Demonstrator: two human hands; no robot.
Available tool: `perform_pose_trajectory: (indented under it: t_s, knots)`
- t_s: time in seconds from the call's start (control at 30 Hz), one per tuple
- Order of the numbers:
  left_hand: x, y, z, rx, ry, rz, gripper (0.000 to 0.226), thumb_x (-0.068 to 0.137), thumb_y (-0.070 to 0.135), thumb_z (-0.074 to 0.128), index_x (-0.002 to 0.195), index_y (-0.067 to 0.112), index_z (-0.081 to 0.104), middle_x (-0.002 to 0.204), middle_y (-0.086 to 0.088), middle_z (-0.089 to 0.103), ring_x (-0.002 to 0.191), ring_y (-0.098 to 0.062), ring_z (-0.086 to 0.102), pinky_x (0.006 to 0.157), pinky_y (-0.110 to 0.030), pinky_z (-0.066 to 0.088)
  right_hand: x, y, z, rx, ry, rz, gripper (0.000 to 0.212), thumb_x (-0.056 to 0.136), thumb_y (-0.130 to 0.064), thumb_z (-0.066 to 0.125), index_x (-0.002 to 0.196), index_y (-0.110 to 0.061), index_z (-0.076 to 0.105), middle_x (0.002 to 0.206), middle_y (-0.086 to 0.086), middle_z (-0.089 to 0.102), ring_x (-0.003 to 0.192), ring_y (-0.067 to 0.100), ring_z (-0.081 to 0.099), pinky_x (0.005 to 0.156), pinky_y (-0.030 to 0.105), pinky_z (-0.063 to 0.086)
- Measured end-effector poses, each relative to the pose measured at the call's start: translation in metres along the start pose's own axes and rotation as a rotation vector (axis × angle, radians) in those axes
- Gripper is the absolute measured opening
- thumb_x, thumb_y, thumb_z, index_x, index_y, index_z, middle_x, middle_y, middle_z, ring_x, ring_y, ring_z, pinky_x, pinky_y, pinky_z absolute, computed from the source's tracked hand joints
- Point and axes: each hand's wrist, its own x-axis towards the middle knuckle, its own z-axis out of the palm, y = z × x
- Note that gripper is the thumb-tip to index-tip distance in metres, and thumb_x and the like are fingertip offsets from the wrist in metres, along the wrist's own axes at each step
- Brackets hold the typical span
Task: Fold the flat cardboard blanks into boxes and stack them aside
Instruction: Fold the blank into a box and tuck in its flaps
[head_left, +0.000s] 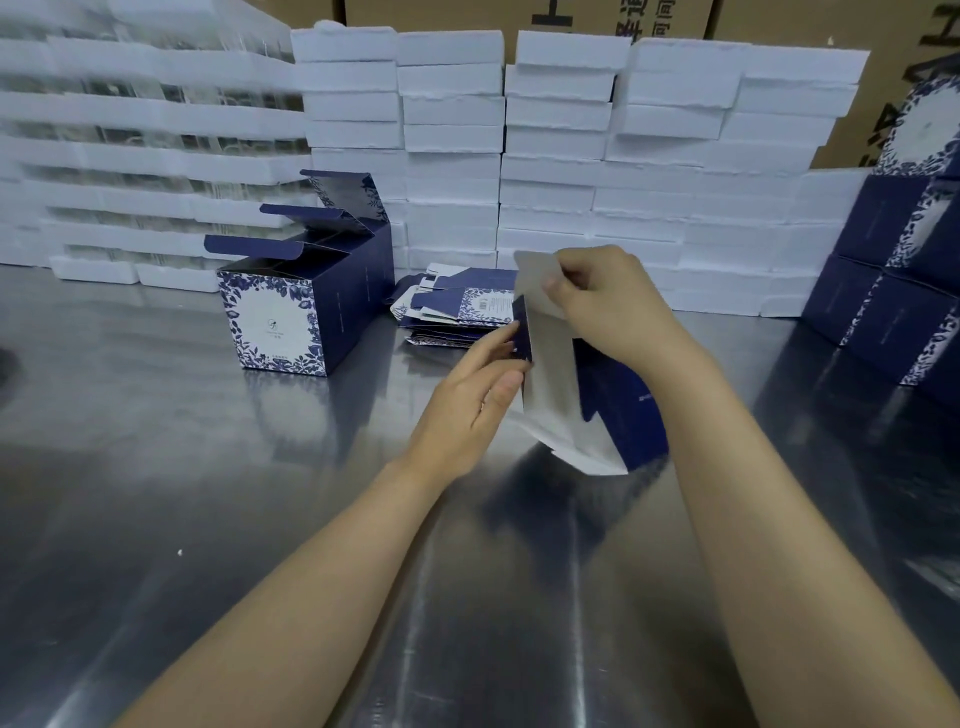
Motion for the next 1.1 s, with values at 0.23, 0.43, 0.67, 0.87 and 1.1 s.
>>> perform_pose_trajectory:
  t_s: [0.23, 0.43, 0.67, 0.87, 1.1]
  knots:
    - [0.005, 0.018, -0.001, -0.357, 0.115, -0.125, 0.041, 0.093, 0.068, 0.026, 0.132, 0.061, 0.038, 0.155, -0.008, 0.032, 0.144, -0.015, 0.028, 0.114, -0.018, 0.025, 0.001, 0.003, -0.015, 0.409, 0.194, 0.062, 0.021, 0.1, -0.008, 0.046, 0.106, -0.008, 0.067, 0.093, -0.001, 0.069, 0.081, 0.007, 0.062, 0.078, 0.021, 0.047]
    - [-0.001, 0.012, -0.003, -0.05, 0.105, -0.073, 0.07, 0.091, 0.072, 0.024, 0.147, 0.031, 0.016, 0.158, 0.007, 0.016, 0.146, 0.003, 0.003, 0.114, -0.009, 0.007, -0.001, -0.007, -0.022, 0.587, 0.227, -0.025, 0.019, 0.098, -0.007, 0.048, 0.102, -0.008, 0.067, 0.089, 0.001, 0.062, 0.083, 0.013, 0.056, 0.077, 0.024, 0.043]
    - [-0.001, 0.012, 0.002, 0.218, -0.066, 0.033, 0.118, 0.068, 0.068, 0.067, 0.146, 0.047, -0.02, 0.148, 0.025, -0.031, 0.139, 0.009, -0.024, 0.101, 0.003, 0.006, 0.003, -0.022, -0.008, 0.701, 0.359, -0.04, 0.019, 0.076, -0.014, 0.048, 0.073, 0.005, 0.053, 0.069, 0.008, 0.04, 0.069, 0.018, 0.035, 0.059, 0.027, 0.027]
    - [0.002, 0.008, -0.001, 0.068, 0.111, -0.136, 0.102, 0.078, 0.067, 0.059, 0.154, 0.03, 0.002, 0.162, -0.001, 0.002, 0.132, 0.026, 0.005, 0.09, 0.012, 0.013, 0.001, 0.001, 0.0, 0.658, 0.162, 0.041, 0.008, 0.081, -0.018, 0.057, 0.084, -0.018, 0.064, 0.072, -0.013, 0.061, 0.068, 0.003, 0.054, 0.061, 0.018, 0.042]
    - [0.007, -0.005, -0.008, -0.096, 0.246, -0.292, 0.081, 0.084, 0.05, 0.062, 0.151, 0.022, 0.027, 0.144, 0.0, 0.045, 0.127, -0.005, 0.045, 0.091, 0.002, 0.032, 0.002, 0.032, 0.002, 0.149, -0.009, 0.034, 0.069, 0.08, 0.007, 0.056, 0.139, -0.03, 0.047, 0.134, -0.007, 0.048, 0.114, 0.004, 0.046, 0.073, -0.002, 0.038]
